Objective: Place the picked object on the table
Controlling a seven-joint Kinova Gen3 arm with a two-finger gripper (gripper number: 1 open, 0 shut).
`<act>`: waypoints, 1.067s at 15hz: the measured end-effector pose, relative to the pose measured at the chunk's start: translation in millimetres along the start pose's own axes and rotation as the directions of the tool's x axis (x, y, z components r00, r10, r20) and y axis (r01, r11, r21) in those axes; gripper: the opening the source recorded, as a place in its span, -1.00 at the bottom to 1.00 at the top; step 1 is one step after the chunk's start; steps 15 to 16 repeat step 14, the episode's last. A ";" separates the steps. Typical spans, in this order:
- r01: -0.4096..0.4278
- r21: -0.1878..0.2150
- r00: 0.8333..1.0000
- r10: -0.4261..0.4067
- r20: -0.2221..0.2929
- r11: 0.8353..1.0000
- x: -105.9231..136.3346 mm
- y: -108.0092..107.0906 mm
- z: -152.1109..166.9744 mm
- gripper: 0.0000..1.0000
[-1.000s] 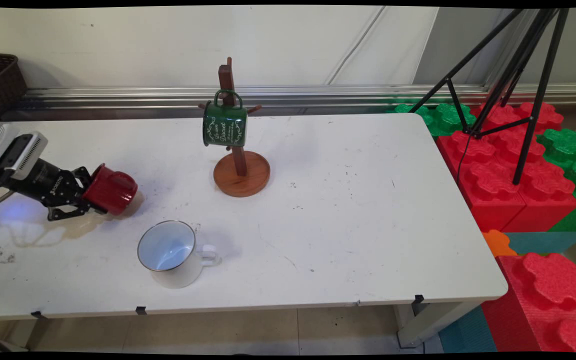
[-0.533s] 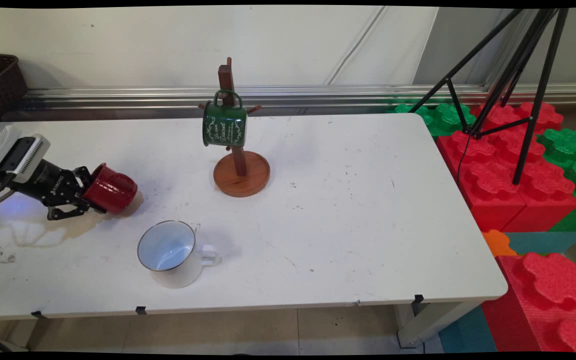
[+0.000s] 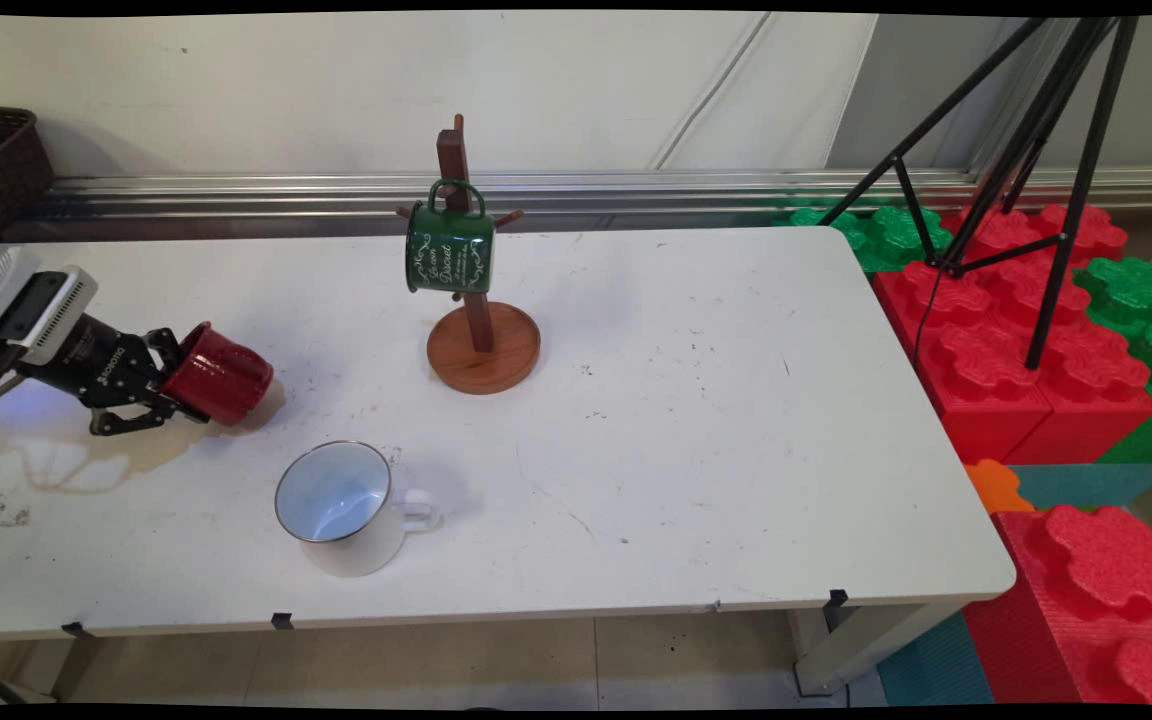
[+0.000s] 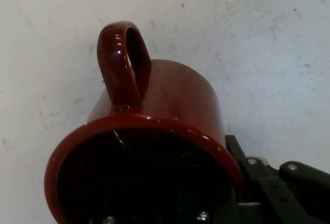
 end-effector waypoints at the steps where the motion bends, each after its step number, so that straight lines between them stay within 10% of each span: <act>1: -0.002 -0.001 1.000 0.002 0.000 1.000 0.2 0.4 -0.9 -1.00; 7: -0.016 -0.009 1.000 0.016 -0.001 1.000 2.3 0.3 -5.5 -1.00; 8: -0.018 -0.011 1.000 0.018 -0.002 1.000 2.6 0.3 -6.0 1.00; 16: -0.031 -0.017 0.999 0.031 -0.012 0.999 7.4 -0.9 -7.4 1.00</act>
